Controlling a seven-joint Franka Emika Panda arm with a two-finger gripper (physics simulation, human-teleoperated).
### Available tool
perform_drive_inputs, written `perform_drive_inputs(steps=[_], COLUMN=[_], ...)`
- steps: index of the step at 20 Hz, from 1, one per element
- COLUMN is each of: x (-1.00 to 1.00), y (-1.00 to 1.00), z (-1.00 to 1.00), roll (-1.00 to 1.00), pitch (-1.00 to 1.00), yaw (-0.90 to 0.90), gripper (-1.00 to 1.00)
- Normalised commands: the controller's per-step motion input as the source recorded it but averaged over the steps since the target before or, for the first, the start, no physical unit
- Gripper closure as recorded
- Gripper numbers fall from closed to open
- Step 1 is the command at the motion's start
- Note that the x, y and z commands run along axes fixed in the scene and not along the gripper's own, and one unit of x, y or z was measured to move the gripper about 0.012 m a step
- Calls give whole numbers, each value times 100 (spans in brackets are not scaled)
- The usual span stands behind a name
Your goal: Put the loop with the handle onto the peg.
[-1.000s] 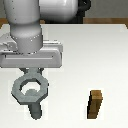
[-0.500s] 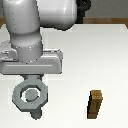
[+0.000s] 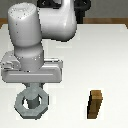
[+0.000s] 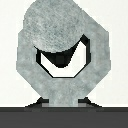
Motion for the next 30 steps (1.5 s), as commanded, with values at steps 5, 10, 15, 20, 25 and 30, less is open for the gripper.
perform_drive_inputs(steps=[5, 10, 15, 20, 25, 30], x=[0, 0, 0, 0, 0, 0], y=[0, 0, 0, 0, 0, 0], z=[0, 0, 0, 0, 0, 0], roll=[0, 0, 0, 0, 0, 0], pitch=[0, 0, 0, 0, 0, 0], yaw=[0, 0, 0, 0, 0, 0], gripper=[100, 100, -100, -100, -100, -100])
